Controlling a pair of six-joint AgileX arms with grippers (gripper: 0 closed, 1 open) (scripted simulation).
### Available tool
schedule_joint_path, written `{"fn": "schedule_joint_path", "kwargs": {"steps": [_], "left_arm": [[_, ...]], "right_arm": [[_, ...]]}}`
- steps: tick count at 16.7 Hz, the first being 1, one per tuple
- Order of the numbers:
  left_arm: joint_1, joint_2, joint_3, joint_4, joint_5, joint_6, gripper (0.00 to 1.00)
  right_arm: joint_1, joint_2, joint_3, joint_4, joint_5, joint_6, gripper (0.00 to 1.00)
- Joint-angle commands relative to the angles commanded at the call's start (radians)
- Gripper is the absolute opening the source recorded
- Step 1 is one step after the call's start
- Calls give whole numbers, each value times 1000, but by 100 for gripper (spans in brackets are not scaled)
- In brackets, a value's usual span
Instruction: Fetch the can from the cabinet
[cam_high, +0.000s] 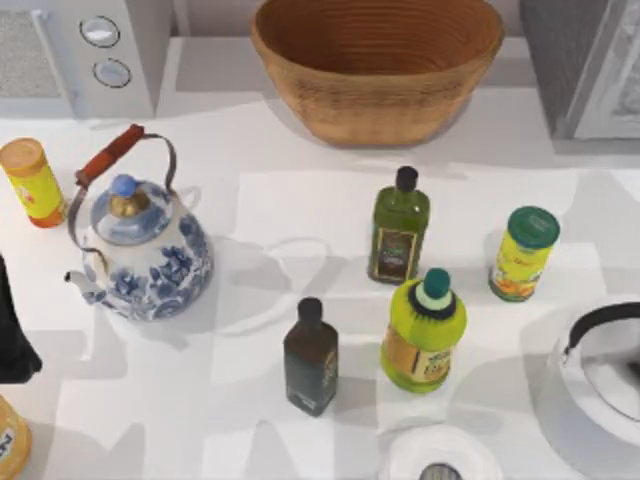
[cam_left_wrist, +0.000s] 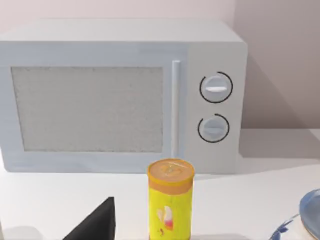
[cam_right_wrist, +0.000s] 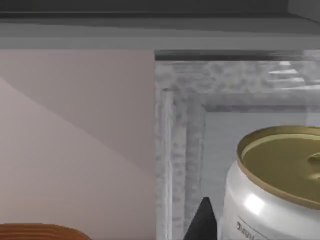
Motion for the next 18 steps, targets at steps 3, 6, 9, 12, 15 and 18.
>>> {"fn": "schedule_joint_path", "kwargs": {"steps": [3,6,9,12,15,18], "left_arm": [[0,0,0,0,0,0,100],[0,0,0,0,0,0,100],[0,0,0,0,0,0,100],[0,0,0,0,0,0,100],[0,0,0,0,0,0,100],[0,0,0,0,0,0,100]], "right_arm": [[-31,-201,-318,91,-40,-3,0],[-62,-395,-630,179,-77,-6,0],[-90,-561,-868,255,-109,-9,0],[-106,-677,-1012,308,-133,-10,0],[-108,-720,-1061,327,-144,-10,0],[-108,-720,-1061,327,-144,-10,0]]}}
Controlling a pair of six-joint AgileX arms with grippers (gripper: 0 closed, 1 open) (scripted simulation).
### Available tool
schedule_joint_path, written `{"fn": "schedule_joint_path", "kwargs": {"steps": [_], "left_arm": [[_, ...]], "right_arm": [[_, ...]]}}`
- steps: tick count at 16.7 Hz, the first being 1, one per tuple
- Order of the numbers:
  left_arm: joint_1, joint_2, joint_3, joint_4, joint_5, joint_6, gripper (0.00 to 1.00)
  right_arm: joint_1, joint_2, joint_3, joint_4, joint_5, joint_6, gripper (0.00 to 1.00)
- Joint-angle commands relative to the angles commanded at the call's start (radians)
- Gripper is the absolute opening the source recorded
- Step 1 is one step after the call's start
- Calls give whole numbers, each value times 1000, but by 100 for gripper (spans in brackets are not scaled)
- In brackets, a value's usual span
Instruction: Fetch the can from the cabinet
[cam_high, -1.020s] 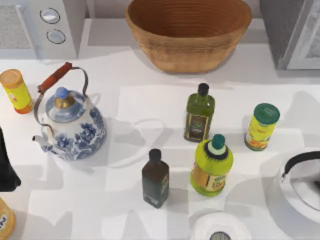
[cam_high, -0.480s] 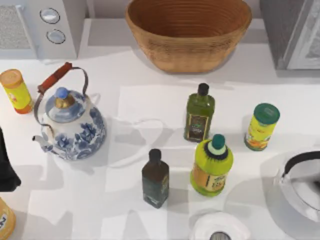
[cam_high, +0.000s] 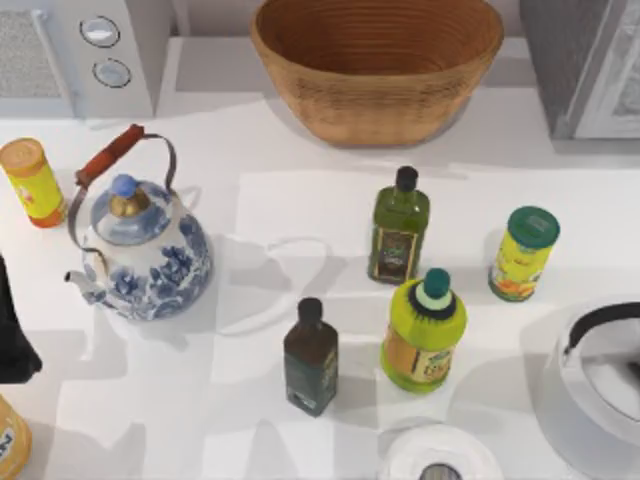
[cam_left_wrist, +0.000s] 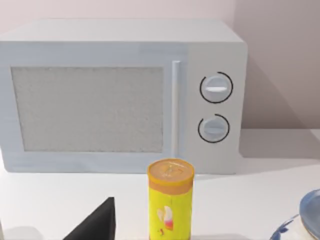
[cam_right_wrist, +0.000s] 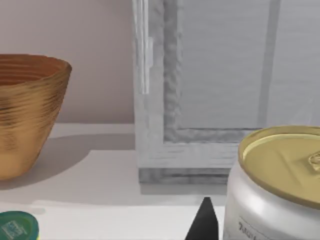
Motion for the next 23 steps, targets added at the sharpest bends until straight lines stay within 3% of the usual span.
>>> {"fn": "schedule_joint_path", "kwargs": {"steps": [5,10,15,23], "left_arm": [[0,0,0,0,0,0,100],[0,0,0,0,0,0,100],[0,0,0,0,0,0,100],[0,0,0,0,0,0,100]], "right_arm": [[-21,54,28,32,-22,3,0],[-101,306,157,188,-159,13,0],[-210,718,350,423,-395,29,0],[-419,1527,713,881,-868,53,0]]}}
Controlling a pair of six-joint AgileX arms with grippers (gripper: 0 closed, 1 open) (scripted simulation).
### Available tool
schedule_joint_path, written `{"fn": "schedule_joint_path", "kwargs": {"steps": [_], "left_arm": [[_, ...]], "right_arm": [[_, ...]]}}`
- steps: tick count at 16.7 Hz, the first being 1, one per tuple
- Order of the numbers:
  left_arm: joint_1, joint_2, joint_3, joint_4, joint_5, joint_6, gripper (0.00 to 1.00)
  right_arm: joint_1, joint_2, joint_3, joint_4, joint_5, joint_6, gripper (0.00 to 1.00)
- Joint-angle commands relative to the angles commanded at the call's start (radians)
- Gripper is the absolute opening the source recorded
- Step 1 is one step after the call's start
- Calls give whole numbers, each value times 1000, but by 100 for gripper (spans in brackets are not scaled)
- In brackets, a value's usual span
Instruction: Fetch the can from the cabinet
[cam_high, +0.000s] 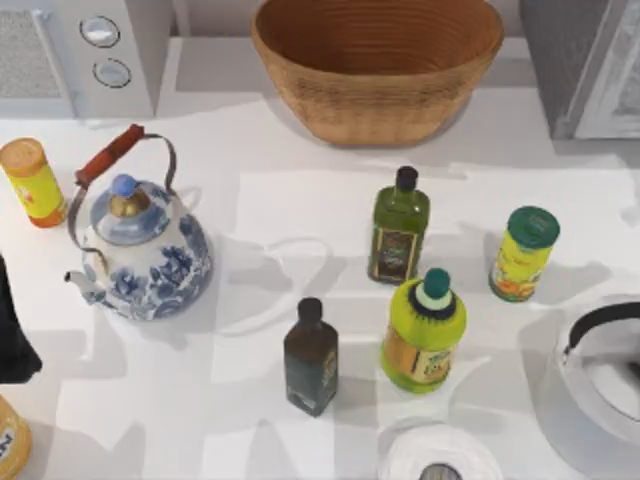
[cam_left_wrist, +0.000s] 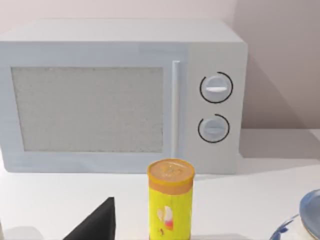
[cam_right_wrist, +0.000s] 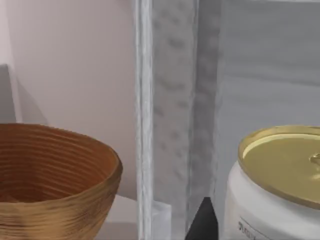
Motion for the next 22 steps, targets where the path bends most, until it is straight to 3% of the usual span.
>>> {"fn": "schedule_joint_path", "kwargs": {"steps": [6,11,22], "left_arm": [[0,0,0,0,0,0,100],[0,0,0,0,0,0,100],[0,0,0,0,0,0,100]], "right_arm": [[-145,552,241,313,-320,12,0],[-224,849,368,482,-492,17,0],[-253,908,403,505,-524,30,0]]}}
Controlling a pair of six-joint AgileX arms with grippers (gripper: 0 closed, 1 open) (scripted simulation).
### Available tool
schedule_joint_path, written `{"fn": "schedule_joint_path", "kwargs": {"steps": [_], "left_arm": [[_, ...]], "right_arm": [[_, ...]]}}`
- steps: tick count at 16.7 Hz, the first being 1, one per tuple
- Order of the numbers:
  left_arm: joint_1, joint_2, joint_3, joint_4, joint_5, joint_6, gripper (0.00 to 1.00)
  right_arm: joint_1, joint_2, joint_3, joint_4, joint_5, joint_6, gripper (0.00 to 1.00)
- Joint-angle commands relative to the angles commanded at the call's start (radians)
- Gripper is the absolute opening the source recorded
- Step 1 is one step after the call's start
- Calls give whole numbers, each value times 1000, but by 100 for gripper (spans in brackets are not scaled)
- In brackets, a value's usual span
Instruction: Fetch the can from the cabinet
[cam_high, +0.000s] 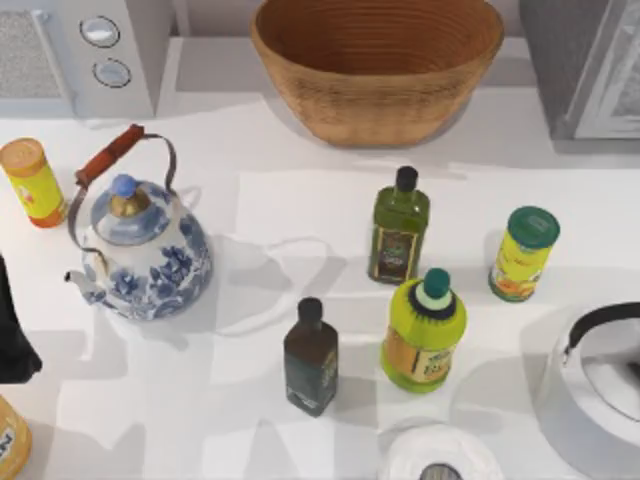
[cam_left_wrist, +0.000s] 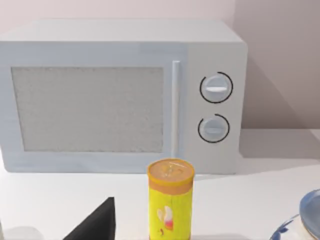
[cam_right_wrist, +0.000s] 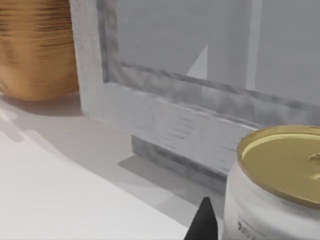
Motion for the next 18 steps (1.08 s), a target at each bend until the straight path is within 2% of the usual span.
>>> {"fn": "schedule_joint_path", "kwargs": {"steps": [5,11,17,18], "left_arm": [[0,0,0,0,0,0,100],[0,0,0,0,0,0,100],[0,0,0,0,0,0,100],[0,0,0,0,0,0,100]], "right_arm": [[-22,-7,33,-20,15,24,0],[61,10,22,-10,49,-20,0],[70,29,16,-6,51,-32,0],[70,29,16,-6,51,-32,8]]}}
